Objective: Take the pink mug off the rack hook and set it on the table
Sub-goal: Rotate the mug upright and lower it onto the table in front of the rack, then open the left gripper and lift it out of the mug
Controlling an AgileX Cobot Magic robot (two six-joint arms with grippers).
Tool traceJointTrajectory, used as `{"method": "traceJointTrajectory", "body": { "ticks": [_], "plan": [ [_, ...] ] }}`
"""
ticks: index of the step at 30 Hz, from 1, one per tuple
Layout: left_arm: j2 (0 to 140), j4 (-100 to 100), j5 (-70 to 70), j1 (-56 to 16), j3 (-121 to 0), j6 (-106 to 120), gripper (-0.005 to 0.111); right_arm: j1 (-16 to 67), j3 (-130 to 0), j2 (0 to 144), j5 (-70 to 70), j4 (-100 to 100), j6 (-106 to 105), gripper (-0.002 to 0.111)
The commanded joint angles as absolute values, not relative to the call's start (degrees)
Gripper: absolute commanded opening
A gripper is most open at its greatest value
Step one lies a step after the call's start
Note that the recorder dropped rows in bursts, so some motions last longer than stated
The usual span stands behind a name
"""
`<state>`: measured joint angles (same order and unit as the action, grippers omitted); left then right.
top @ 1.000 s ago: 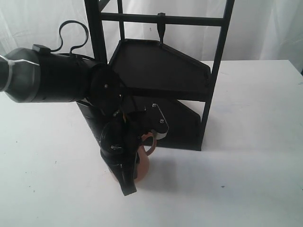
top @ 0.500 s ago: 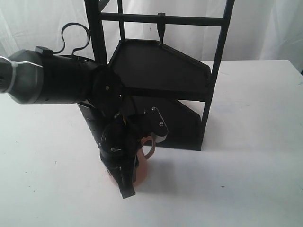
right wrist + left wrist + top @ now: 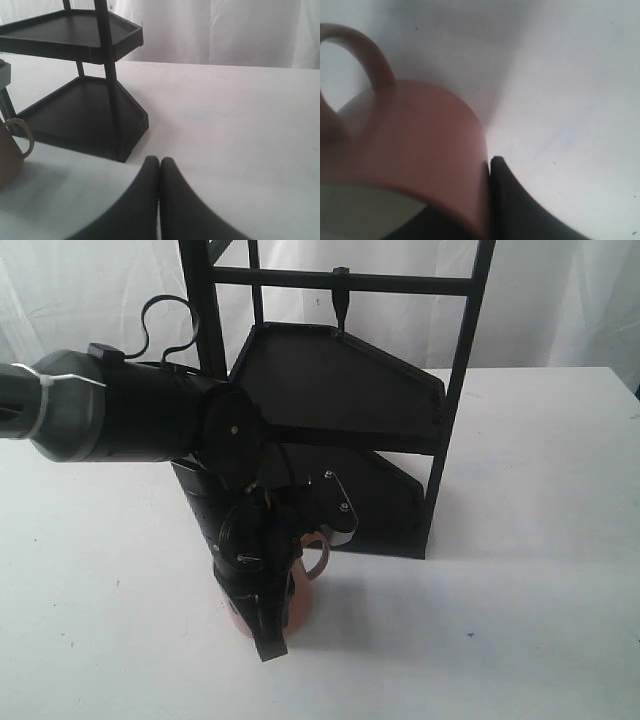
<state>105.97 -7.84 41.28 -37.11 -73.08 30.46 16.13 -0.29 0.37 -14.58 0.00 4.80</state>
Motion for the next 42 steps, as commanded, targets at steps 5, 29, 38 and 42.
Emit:
{"method": "traceJointTrajectory", "body": {
  "ticks": [5, 29, 38, 42],
  "plan": [
    [106.4, -8.1, 43.3, -37.3, -72.8, 30.4, 0.022, 16.0, 0.0, 0.0, -14.1, 0.0, 4.8, 0.000],
    [101.5, -8.1, 44.3, -37.3, -72.8, 26.9, 0.050, 16.0, 0.0, 0.0, -14.1, 0.0, 4.8, 0.000],
    [98.6, -8.1, 46.4, -37.3, -72.8, 26.9, 0.049, 16.0, 0.0, 0.0, -14.1, 0.0, 4.8, 0.000],
    [96.7, -8.1, 46.5, -37.3, -72.8, 26.9, 0.049, 16.0, 0.0, 0.0, -14.1, 0.0, 4.8, 0.000]
  ]
}}
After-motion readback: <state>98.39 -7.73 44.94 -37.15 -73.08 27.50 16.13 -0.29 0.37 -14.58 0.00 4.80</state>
